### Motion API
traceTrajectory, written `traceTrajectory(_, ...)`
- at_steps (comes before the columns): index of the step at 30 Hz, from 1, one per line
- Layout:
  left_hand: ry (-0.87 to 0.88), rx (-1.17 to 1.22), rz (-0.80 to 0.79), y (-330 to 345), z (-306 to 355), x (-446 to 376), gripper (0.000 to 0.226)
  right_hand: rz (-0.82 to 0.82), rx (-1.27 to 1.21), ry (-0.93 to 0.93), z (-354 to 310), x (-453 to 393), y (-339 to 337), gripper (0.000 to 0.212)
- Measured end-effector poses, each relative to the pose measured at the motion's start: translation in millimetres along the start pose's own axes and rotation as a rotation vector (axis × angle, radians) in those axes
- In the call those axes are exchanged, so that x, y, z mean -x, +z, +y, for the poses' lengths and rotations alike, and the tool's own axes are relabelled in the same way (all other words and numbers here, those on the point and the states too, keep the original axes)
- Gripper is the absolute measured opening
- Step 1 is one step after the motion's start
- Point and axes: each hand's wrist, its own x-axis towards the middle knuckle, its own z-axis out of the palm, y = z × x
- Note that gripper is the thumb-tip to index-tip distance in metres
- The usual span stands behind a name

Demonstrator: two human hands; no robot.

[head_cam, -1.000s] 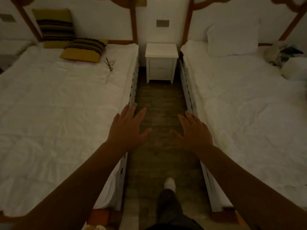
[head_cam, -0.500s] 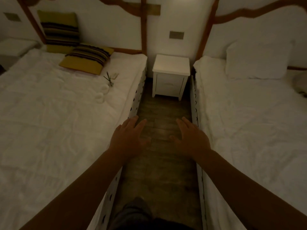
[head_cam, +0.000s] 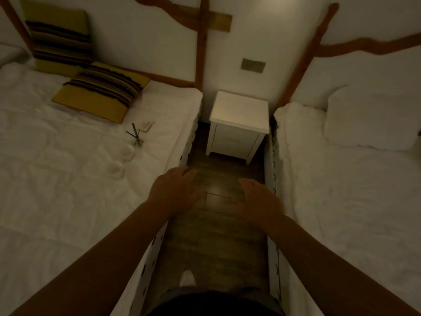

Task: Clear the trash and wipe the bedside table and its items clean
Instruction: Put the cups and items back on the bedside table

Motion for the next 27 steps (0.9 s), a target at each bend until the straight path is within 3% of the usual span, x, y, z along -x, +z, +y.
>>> traceTrajectory(7,-0.245,0.03,0.01,0,-79,-75,0.066,-0.102,0.062,-0.189,-47,-157,-4,0.062)
traceTrajectory(17,-0.774,0.077,0.04,1,-157,-144,0.067,-0.327,0.223,-0.694,-140,-370,8,0.06)
traceTrajectory(20,-0.89,0.08,0.072,-1,-171,-154,0.067,-0.346,0.325,-0.866,-179,-413,13,0.062)
traceTrajectory(27,-1.106,0.17,0.103,28,-213,-163,0.067,-0.419,0.442,-1.005,-257,-460,57,0.065)
